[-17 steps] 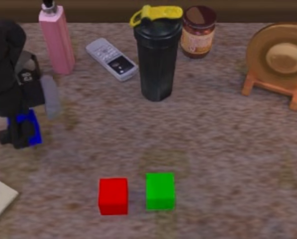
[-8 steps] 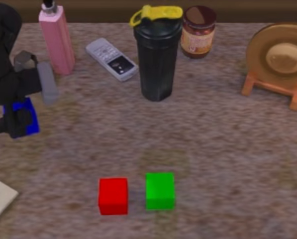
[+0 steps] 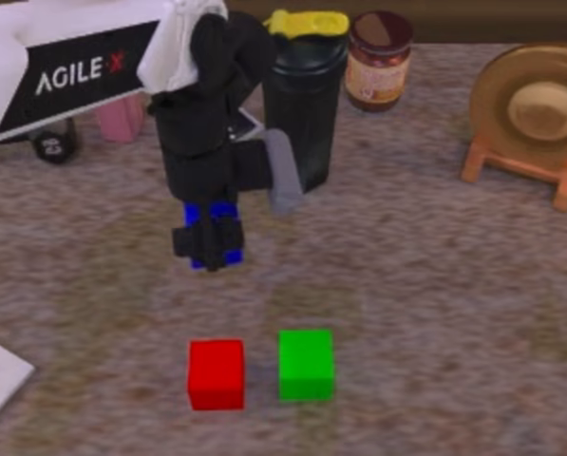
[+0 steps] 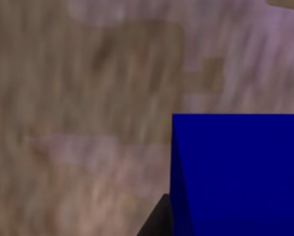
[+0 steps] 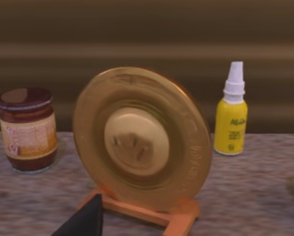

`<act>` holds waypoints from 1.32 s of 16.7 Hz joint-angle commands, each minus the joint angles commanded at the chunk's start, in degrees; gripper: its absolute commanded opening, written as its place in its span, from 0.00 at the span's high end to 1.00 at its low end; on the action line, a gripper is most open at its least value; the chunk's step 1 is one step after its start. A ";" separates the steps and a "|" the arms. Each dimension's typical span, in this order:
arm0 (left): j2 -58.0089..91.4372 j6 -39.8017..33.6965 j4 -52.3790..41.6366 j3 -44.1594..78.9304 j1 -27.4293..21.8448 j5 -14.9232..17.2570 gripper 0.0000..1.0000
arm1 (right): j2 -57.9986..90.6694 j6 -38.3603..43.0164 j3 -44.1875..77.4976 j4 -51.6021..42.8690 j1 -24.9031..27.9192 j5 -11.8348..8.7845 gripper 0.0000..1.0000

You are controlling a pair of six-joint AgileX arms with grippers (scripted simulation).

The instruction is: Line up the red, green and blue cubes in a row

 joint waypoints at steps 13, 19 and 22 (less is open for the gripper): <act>6.35 -18.04 -5.85 14.07 -26.32 -0.12 1.00 | 0.00 0.00 0.00 0.00 0.00 0.00 0.00; 8.93 -18.17 2.27 8.42 -26.51 -0.01 1.00 | 0.00 0.00 0.00 0.00 0.00 0.00 0.00; 10.49 -18.31 6.95 5.28 -26.59 -0.11 1.00 | 0.00 0.00 0.00 0.00 0.00 0.00 0.00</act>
